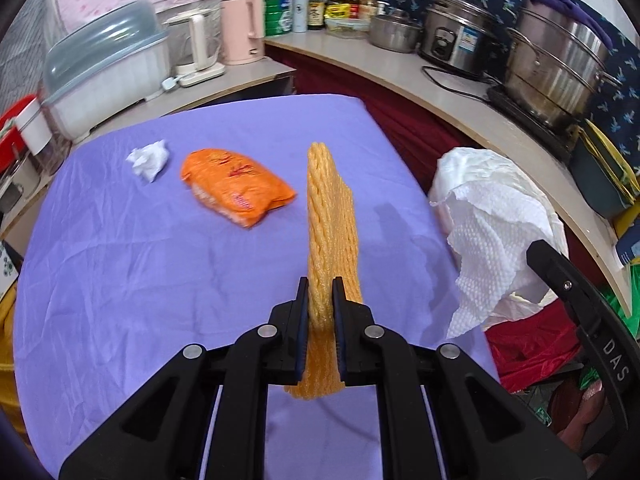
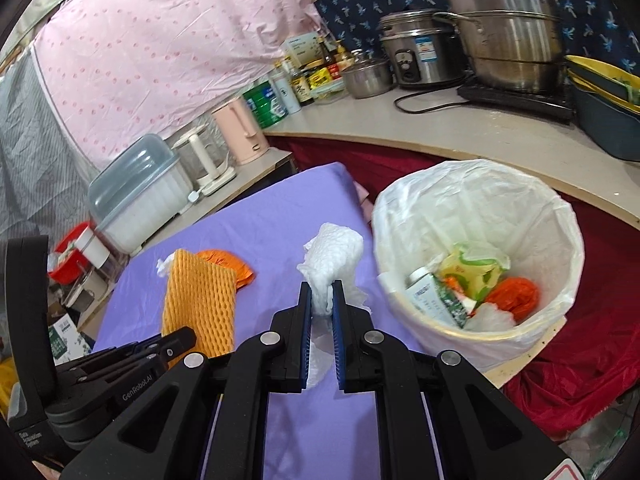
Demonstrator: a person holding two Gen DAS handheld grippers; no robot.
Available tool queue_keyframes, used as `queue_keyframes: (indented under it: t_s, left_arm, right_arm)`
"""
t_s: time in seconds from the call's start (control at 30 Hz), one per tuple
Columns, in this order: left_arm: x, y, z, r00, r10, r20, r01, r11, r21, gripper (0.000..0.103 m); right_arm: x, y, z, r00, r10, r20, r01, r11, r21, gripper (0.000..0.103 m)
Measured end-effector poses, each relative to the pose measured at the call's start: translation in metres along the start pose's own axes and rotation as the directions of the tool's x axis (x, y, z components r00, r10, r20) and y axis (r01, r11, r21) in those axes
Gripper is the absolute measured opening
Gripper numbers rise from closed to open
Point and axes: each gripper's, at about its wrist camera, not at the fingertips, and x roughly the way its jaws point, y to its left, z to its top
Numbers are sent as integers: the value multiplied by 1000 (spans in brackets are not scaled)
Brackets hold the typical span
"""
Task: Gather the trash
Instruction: 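Carry sleeve and tissue over the white bin and open both grippers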
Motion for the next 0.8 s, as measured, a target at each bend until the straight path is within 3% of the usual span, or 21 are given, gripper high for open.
queue_keyframes:
  t_s: [0.43, 0.8]
  left_arm:
    - [12, -93, 16, 998, -67, 7, 65, 987, 145, 11]
    - [40, -157, 31, 993, -116, -20, 118, 969, 217, 11]
  right_arm:
    - [-22, -88, 26, 992, -108, 61, 102, 990, 95, 10]
    - [-13, -131, 40, 985, -159, 60, 151, 981, 124, 10]
